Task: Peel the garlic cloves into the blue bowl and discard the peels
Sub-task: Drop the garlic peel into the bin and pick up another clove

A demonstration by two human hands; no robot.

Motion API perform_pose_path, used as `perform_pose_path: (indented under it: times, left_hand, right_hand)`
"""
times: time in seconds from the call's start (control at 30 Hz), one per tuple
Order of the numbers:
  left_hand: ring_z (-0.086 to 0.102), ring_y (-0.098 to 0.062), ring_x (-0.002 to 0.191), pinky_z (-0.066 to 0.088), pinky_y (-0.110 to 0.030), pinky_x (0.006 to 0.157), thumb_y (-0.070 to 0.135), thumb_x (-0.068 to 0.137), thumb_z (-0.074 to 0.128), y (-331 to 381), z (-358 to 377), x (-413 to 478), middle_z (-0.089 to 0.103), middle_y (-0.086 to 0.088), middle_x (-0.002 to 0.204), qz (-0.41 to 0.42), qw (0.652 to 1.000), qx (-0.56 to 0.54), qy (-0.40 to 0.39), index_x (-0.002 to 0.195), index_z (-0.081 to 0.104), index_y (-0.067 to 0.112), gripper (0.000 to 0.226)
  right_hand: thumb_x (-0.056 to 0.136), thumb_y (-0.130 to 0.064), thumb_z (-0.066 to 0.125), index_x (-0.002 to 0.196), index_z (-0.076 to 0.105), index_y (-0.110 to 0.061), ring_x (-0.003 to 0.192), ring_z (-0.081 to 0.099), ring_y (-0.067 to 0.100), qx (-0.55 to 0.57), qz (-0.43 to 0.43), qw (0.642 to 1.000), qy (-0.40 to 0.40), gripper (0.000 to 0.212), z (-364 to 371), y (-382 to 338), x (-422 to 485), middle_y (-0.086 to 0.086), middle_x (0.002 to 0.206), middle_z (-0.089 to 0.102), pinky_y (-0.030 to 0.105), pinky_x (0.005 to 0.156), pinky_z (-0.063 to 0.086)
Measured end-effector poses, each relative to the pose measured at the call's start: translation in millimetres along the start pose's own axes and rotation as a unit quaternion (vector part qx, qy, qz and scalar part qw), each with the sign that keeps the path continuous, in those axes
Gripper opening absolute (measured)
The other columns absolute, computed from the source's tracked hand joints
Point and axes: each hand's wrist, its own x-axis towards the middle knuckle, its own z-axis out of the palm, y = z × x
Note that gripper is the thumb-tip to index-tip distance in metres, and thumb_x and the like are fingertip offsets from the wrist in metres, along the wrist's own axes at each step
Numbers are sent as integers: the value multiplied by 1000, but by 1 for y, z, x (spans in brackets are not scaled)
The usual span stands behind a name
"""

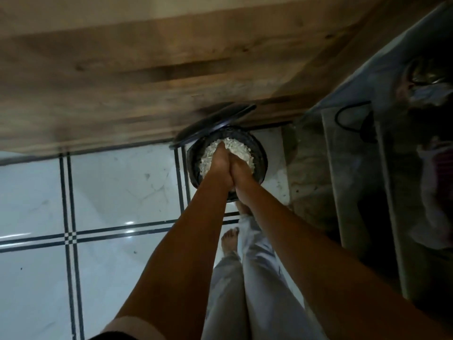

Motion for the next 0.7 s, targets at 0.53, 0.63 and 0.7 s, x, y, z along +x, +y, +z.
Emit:
perform_pose_path:
  times: [0.53, 0.63, 0.7]
  left_hand:
    - [61, -19, 95, 42, -27, 81, 21, 98, 42, -32, 80, -225, 63, -6, 109, 232, 946, 173, -146, 117, 55, 11, 25]
    - [59, -12, 72, 42, -24, 69, 20, 96, 45, -84, 128, -273, 64, 0, 83, 256, 913, 241, -209, 92, 58, 17, 14]
    - [58, -13, 66, 43, -25, 67, 17, 95, 46, -127, 156, -305, 64, 2, 72, 249, 891, 278, -260, 84, 58, 17, 17]
  right_hand:
    - [98, -10, 44, 121, 52, -3, 89, 62, 23, 328, -251, 906, 89, 26, -147, -41, -239, 11, 104, 64, 32, 81, 50]
    - [96, -10, 42, 124, 51, -2, 70, 60, 16, 375, -295, 865, 156, 31, -209, -13, -310, 8, 96, 64, 25, 62, 48]
    - [96, -11, 39, 125, 50, 0, 67, 58, 14, 407, -312, 835, 201, 33, -251, 14, -351, 9, 101, 65, 22, 56, 46]
